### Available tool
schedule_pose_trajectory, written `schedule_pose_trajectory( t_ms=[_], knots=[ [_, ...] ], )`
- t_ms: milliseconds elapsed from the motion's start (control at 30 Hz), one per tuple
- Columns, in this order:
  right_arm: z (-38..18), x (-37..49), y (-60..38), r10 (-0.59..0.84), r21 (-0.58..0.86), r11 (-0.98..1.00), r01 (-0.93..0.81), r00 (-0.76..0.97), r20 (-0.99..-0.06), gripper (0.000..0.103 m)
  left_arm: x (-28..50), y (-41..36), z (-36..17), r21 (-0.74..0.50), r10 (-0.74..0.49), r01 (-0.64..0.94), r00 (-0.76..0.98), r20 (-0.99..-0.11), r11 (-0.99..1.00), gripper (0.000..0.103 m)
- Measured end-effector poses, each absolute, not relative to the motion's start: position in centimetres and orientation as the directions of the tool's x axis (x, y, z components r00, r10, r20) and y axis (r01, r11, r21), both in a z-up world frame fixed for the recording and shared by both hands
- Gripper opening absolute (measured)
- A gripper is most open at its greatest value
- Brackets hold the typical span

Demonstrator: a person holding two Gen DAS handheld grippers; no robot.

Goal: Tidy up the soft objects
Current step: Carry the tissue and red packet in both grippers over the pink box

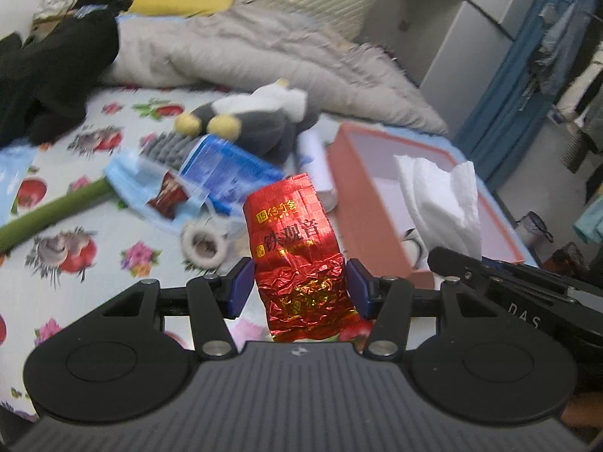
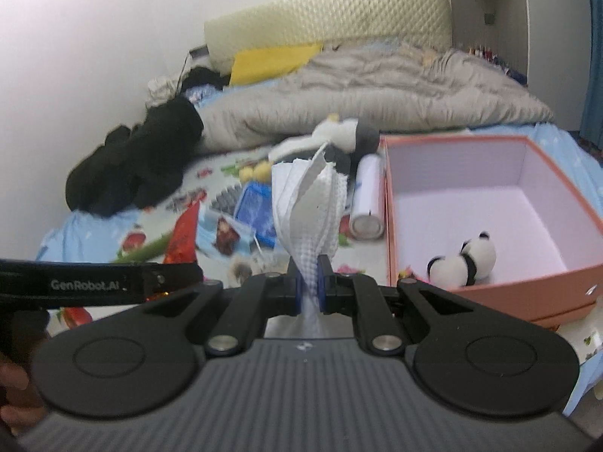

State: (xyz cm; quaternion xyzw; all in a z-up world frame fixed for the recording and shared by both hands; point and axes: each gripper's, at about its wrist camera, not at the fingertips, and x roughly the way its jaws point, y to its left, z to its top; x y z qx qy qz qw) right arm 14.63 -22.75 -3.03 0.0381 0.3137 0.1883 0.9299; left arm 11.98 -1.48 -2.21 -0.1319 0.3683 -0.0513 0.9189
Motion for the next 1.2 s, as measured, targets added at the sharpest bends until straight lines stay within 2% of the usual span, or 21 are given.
schedule_pose_trajectory(
  t_ms=[367,633,967,1200],
  knots=[
    [0.7,13.5,-26.2,0.331,0.177,0.944,-0.280,0.806,-0.491,0.012,12.2,-5.4,2.0,-0.289,-0.266,0.105,0.754,-0.601,0.951,0.059],
    [1.2,13.4,-29.9,0.271,0.176,0.962,-0.211,0.832,-0.484,0.012,13.9,-9.9,2.9,-0.311,-0.332,0.172,0.737,-0.589,0.935,0.059],
    [-0.5,17.1,-35.2,0.212,0.216,0.970,-0.110,0.817,-0.537,0.012,20.1,-15.8,1.2,-0.308,-0.374,0.222,0.672,-0.639,0.925,0.059],
    [-3.1,21.8,-37.7,0.210,0.225,0.970,-0.089,0.775,-0.596,0.012,26.6,-19.0,-2.3,-0.291,-0.366,0.223,0.605,-0.707,0.930,0.059]
  ],
)
